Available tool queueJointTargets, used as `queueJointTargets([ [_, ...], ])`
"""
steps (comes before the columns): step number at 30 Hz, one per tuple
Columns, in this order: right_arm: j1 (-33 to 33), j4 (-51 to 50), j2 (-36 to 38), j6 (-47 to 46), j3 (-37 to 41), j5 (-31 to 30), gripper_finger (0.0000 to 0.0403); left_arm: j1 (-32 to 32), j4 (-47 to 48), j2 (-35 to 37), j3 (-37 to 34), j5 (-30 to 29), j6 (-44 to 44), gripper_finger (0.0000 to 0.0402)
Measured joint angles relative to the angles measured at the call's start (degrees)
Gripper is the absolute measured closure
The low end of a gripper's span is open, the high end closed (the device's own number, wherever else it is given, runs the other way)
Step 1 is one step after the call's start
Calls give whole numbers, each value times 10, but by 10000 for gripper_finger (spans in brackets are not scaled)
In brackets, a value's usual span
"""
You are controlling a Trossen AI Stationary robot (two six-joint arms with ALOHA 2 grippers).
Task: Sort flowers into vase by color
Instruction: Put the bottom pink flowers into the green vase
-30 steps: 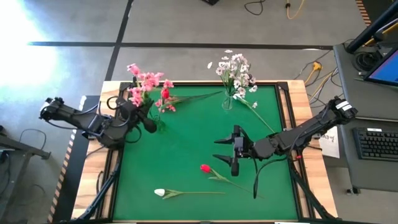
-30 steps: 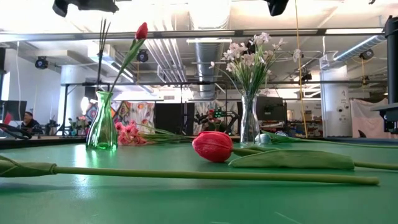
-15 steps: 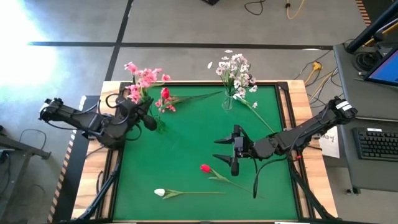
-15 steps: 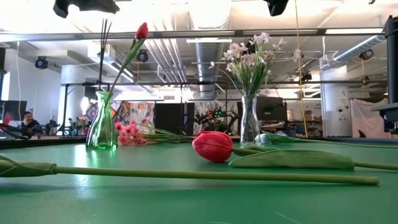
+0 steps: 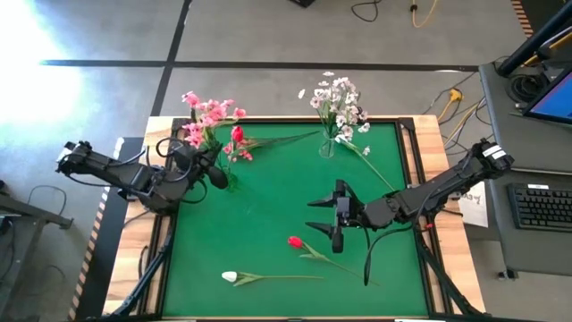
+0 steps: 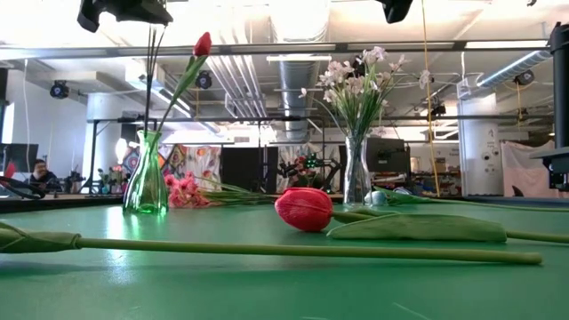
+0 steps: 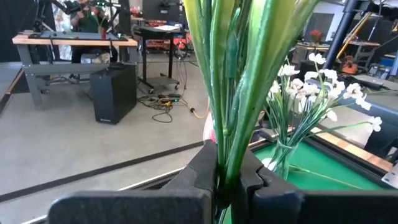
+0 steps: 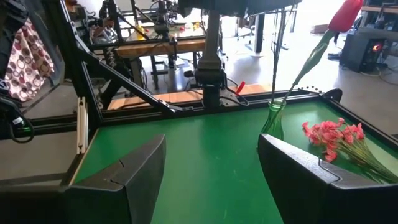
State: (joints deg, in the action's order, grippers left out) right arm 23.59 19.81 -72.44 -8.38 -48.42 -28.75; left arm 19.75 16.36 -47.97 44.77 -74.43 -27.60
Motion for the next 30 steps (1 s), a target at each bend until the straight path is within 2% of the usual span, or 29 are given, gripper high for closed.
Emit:
queueJointTargets([
  [16,0,1,0,-2,0,1,150,0,0,-9,-3,-15,-36,379],
  [22,0,1,0,-2,0,1,148,0,0,-12,-3,-15,-41,349],
  [30,0,-13,0,-7,0,1,143,0,0,-13,-3,-8,-43,291],
])
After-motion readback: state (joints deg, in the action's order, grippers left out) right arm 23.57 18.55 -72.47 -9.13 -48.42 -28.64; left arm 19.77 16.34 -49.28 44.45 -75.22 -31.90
